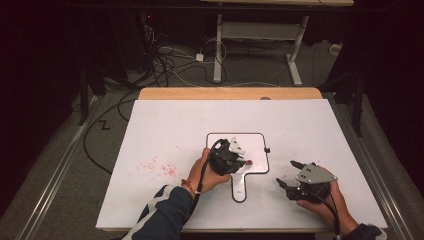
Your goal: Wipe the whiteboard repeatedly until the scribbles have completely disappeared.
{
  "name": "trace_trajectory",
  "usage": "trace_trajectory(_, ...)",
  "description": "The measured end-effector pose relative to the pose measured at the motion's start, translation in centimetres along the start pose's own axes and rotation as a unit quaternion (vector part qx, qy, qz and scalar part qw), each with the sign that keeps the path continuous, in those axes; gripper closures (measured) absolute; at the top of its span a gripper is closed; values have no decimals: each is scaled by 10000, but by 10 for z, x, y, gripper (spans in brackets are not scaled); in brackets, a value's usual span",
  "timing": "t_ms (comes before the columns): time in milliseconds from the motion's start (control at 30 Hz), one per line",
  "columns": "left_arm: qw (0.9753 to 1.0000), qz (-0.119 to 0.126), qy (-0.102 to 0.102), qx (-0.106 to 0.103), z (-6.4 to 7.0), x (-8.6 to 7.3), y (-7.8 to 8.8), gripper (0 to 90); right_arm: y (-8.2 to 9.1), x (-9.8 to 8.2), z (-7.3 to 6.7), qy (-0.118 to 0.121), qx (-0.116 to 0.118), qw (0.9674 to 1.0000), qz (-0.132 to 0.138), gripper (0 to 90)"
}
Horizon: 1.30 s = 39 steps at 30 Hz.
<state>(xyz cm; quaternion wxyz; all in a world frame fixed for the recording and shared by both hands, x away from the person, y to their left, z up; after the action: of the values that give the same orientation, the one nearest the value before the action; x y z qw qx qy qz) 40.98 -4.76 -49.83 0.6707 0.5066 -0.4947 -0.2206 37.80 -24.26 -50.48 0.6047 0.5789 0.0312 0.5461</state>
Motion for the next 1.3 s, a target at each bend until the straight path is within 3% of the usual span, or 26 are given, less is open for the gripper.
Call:
trace_trajectory(233, 9992, -17, 397, 0, -20, -37, 15, 785, 1, 0, 1, -15, -9, 10000, -9, 272)
trace_trajectory(367, 9979, 99, 635, -71, -22, -44, 17, 785, 0, 1, 0, -36, -5, 10000, -16, 273)
trace_trajectory(500, 9989, 32, 462, 20, -22, -37, 13, 785, -2, 2, -1, 18, 8, 10000, -40, 272)
trace_trajectory(733, 9999, 11, 73, -70, -3, -13, 1, 785, -1, 0, 0, -12, 7, 10000, -31, 273)
trace_trajectory(833, 10000, 23, 35, -78, 1, -11, 0, 785, 0, 0, 0, -12, 7, 10000, -29, 273)
trace_trajectory(1000, 10000, -27, 28, -64, 0, -15, 1, 785, 1, 1, 0, -2, -11, 10000, -3, 273)
trace_trajectory(1100, 9998, -104, 182, -52, -9, -29, 4, 788, 0, 0, 1, -16, -7, 10000, -11, 273)
trace_trajectory(1133, 9997, -142, 199, -48, -11, -33, 4, 799, 0, 0, 0, -14, -8, 10000, -19, 273)
trace_trajectory(1167, 9996, -157, 221, -58, -12, -37, 3, 866, 0, 1, 0, -2, -14, 10000, -25, 273)
trace_trajectory(1300, 9992, -47, 306, -234, -14, -40, 3, 856, -1, 2, 0, -16, -6, 10000, -7, 272)
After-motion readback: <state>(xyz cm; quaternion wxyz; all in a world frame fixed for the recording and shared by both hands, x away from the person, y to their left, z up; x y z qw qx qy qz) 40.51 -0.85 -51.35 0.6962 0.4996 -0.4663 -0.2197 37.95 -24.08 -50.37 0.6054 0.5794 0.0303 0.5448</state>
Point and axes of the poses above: each handheld gripper's, and its own axes: y roughly backward along the jaws, x roughly out of its top, z roughly to its right, the point moved 9 cm from there along -y, roughly forward along the jaws, and after that the axes turned 15 degrees about -z, right-handed, at the moved point
